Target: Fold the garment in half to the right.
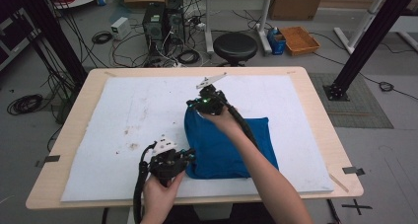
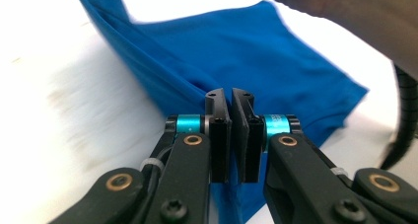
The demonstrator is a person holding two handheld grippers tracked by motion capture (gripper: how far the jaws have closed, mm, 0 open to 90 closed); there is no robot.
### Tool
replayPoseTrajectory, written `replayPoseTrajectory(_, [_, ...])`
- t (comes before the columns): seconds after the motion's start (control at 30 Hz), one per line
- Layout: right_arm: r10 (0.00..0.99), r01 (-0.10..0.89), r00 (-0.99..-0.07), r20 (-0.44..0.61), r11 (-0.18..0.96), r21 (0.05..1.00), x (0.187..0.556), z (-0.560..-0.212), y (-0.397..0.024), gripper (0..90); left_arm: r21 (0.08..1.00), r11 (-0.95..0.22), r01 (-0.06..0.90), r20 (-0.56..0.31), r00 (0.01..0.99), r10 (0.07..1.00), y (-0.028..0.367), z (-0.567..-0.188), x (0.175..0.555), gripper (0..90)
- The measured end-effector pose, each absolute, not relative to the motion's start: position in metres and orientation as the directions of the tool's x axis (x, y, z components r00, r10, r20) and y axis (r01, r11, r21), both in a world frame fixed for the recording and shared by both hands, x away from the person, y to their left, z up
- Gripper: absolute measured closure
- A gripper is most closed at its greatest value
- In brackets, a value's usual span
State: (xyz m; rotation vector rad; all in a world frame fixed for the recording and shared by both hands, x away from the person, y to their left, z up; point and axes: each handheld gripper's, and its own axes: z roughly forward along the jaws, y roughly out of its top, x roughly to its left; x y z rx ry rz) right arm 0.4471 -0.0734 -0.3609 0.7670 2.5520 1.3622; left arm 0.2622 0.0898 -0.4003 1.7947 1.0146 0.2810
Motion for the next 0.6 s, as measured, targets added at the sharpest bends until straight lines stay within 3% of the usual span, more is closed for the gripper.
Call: replayPoseTrajectory(0.6, [0.617,0.424,-0.782,0.088,0.423,0.801,0.451,-0.356,-0.210,88.3,0.845,-0.215,0.490,-0.264,0.732,0.628,-0.023,-0.404,0.291,85.7])
